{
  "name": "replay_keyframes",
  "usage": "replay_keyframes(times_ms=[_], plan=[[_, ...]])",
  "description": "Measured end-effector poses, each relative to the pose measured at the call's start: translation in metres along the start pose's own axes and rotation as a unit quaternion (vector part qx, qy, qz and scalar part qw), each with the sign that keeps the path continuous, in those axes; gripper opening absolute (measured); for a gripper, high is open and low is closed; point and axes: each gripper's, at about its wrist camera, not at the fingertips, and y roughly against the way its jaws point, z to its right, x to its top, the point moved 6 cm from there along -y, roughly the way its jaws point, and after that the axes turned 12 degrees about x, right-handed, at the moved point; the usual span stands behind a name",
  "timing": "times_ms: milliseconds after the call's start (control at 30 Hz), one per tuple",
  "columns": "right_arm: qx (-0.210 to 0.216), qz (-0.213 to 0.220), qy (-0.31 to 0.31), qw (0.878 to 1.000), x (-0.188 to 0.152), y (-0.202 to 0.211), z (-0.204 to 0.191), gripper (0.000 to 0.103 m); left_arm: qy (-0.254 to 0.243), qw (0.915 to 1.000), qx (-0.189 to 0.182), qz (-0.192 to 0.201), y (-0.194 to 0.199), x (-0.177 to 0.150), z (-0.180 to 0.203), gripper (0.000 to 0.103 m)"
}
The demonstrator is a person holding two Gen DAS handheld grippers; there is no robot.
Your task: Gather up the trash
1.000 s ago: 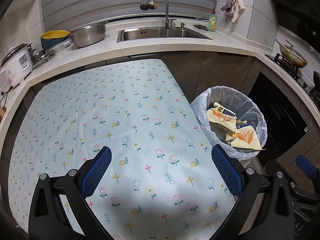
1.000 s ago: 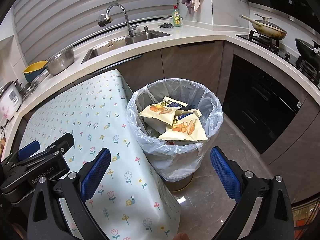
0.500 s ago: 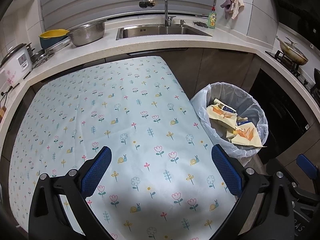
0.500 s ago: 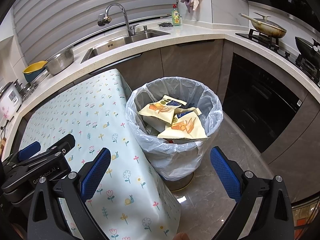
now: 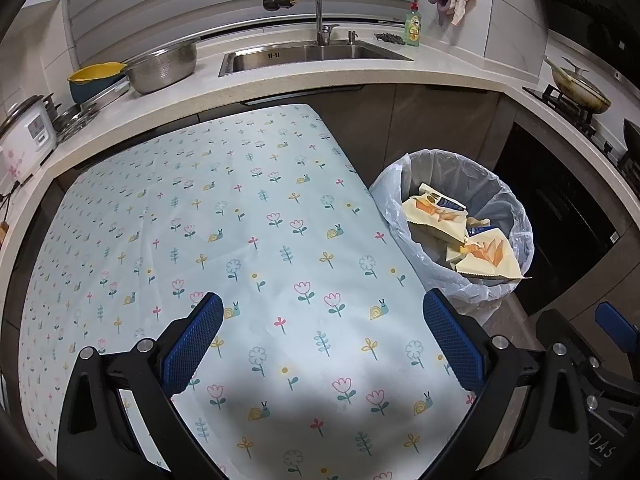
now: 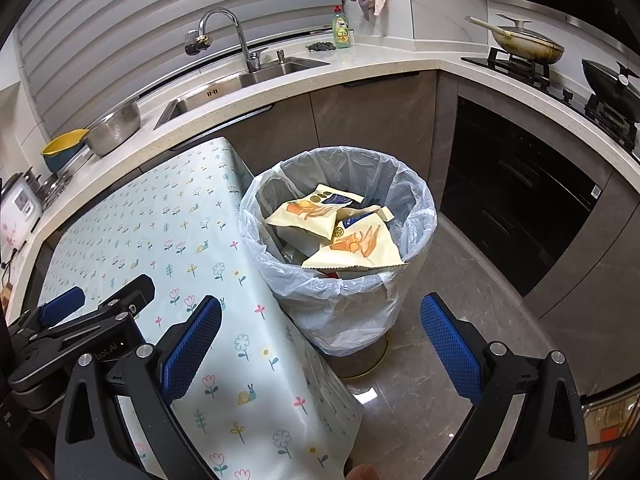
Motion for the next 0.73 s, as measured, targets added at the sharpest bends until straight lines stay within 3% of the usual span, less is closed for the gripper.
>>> replay_keyframes(times_ms=[733], plan=[[0.001,0.001,-0.003,1.0,0.0013,-0.0004,0.0048,0.096,-0.004,1.0,-0.004,0.0,-0.003,0.0006,0.0054,0.096]])
